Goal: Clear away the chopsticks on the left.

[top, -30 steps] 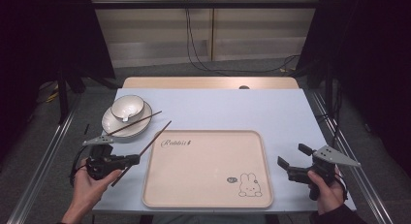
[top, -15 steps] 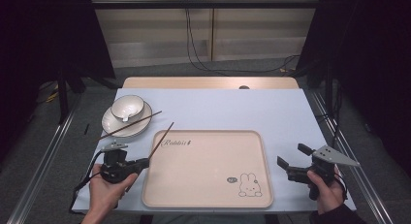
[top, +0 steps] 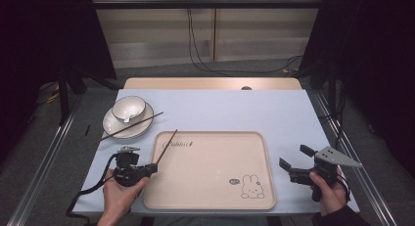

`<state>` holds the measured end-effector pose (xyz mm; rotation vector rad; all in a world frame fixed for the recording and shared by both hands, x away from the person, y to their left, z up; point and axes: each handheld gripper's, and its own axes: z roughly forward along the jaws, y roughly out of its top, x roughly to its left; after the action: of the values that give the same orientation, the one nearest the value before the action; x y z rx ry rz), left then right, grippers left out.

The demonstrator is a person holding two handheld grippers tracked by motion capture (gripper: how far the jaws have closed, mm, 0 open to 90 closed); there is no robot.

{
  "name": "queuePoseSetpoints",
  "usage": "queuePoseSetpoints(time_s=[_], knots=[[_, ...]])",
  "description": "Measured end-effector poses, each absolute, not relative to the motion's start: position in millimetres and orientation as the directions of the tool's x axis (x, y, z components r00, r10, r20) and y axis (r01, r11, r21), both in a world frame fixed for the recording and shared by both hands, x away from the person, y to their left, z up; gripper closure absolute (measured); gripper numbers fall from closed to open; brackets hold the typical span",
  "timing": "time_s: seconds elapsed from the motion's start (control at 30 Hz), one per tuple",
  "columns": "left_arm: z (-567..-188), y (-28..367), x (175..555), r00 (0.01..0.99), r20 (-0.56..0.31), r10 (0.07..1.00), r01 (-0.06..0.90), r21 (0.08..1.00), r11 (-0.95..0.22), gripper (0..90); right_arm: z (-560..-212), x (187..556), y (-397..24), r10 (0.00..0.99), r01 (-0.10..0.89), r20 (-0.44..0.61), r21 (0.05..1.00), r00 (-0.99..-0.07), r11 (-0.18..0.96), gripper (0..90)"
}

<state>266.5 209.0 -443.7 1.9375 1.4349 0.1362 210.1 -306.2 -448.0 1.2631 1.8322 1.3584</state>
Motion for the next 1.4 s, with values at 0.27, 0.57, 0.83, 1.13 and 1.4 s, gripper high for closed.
queuePoseSetpoints(time_s=[0.27,0.57,0.83,1.13,1.4], knots=[[-454,202,269,0.346,-0.279,0.896,0.817,0.559,-0.141,84.6,-448,210,-306,0.897,0.368,0.112,0.928,-0.427,0.059,5.3],[-459,198,271,0.321,-0.29,0.902,0.843,0.521,-0.133,84.0,-448,211,-306,0.899,0.37,0.112,0.927,-0.424,0.059,5.3],[-460,196,271,0.3,-0.324,0.897,0.851,0.516,-0.098,83.6,-448,211,-306,0.899,0.372,0.113,0.926,-0.424,0.059,5.3],[-460,196,271,0.292,-0.343,0.893,0.854,0.514,-0.082,78.2,-449,211,-306,0.898,0.371,0.105,0.926,-0.428,0.068,5.3],[-459,197,271,0.32,-0.338,0.885,0.844,0.526,-0.104,75.0,-448,211,-306,0.898,0.372,0.112,0.926,-0.426,0.061,5.3]])
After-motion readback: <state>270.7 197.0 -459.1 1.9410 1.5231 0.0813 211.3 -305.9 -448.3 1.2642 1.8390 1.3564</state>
